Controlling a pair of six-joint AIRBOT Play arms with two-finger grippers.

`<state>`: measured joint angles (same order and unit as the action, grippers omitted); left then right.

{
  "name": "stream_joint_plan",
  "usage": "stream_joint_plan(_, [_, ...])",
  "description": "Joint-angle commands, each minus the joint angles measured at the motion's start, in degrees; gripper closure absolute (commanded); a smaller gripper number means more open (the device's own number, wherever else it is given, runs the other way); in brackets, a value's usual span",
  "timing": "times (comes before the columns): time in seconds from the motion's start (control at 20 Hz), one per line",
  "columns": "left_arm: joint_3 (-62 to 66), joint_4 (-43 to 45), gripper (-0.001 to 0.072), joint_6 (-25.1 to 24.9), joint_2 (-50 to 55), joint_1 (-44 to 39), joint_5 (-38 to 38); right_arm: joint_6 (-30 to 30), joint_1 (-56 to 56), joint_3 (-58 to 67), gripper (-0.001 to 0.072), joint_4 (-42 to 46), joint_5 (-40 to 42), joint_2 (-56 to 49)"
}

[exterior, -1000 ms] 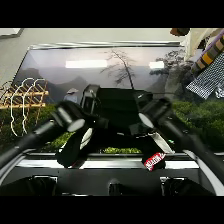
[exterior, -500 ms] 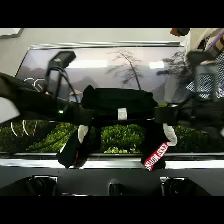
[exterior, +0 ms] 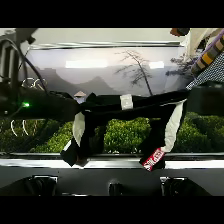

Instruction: Fold the clothes and pants, and hang the long-sleeved shirts on hangers.

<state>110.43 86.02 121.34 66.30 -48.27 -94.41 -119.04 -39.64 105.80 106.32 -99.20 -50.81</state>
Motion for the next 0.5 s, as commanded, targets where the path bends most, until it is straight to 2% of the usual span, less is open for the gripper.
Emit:
stream_joint_plan(0.0, [1.5, -0.4, 0.0669, 1.1, 0.7, 0.1, -0.1, 2.0, 0.0, 3.1, 0.0661, 0.0, -0.7, -1.1])
stream_joint_plan(0.15, [1.5, -0.1, 0.0669, 0.0, 4.5, 2.2, -0.1, 6.9, 0.0, 2.9, 0.0661, 2.6, -2.5, -5.9])
stream_joint_plan(0.25, [1.3, 0.1, 0.0668, -3.1, 8.3, 4.4, 0.0, 8.4, 0.0, 0.2, 0.0662, 3.6, -2.2, -8.9])
stream_joint_plan(0.35, [0.1, 0.1, 0.0668, -6.6, 12.0, 6.6, 0.0, 8.2, 0.0, -6.0, 0.0662, 5.1, -1.3, -9.9])
stream_joint_plan(0.45, [-4.0, 0.0, 0.0668, -9.1, 13.7, 7.6, 2.0, 4.6, 0.0, -14.7, 0.0662, 5.6, 1.9, -8.2])
